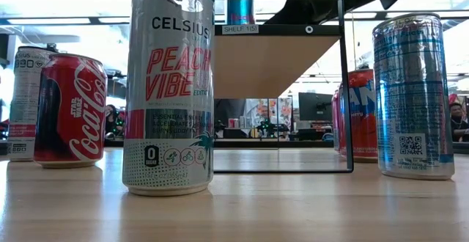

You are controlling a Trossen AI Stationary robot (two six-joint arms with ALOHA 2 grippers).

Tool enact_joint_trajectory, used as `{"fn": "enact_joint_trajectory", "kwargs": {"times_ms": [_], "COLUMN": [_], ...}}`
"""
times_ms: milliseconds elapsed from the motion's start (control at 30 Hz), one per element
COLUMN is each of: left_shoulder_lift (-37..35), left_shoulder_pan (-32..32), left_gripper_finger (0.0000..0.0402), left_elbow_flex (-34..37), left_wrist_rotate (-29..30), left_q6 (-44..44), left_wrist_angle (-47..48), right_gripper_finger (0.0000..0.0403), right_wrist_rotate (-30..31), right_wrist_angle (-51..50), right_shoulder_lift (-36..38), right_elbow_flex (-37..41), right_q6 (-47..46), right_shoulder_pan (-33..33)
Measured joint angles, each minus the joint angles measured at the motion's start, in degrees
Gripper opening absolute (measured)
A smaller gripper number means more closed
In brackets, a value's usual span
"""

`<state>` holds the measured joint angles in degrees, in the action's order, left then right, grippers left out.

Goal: Place canned beverage on shelf
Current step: Put the bottom right blue soda can on the shelf

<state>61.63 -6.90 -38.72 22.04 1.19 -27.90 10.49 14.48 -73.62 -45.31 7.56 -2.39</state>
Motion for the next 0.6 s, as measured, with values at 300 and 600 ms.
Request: {"fn": "enact_joint_trajectory", "kwargs": {"times_ms": [300,600], "left_shoulder_lift": [0.0,0.0], "left_shoulder_pan": [-0.02,-0.02], "left_gripper_finger": [0.0267,0.0267], "left_elbow_flex": [0.0,0.0], "left_wrist_rotate": [0.0,-0.02], "left_q6": [0.0,1.07], "left_wrist_angle": [0.52,1.04], "right_gripper_finger": [0.0009,0.0009], "right_wrist_rotate": [0.01,-0.01], "right_wrist_angle": [-1.38,-1.27], "right_shoulder_lift": [0.39,-2.16], "right_elbow_flex": [-1.35,-3.78], "right_q6": [0.96,1.38], "right_shoulder_pan": [0.0,0.0]}}
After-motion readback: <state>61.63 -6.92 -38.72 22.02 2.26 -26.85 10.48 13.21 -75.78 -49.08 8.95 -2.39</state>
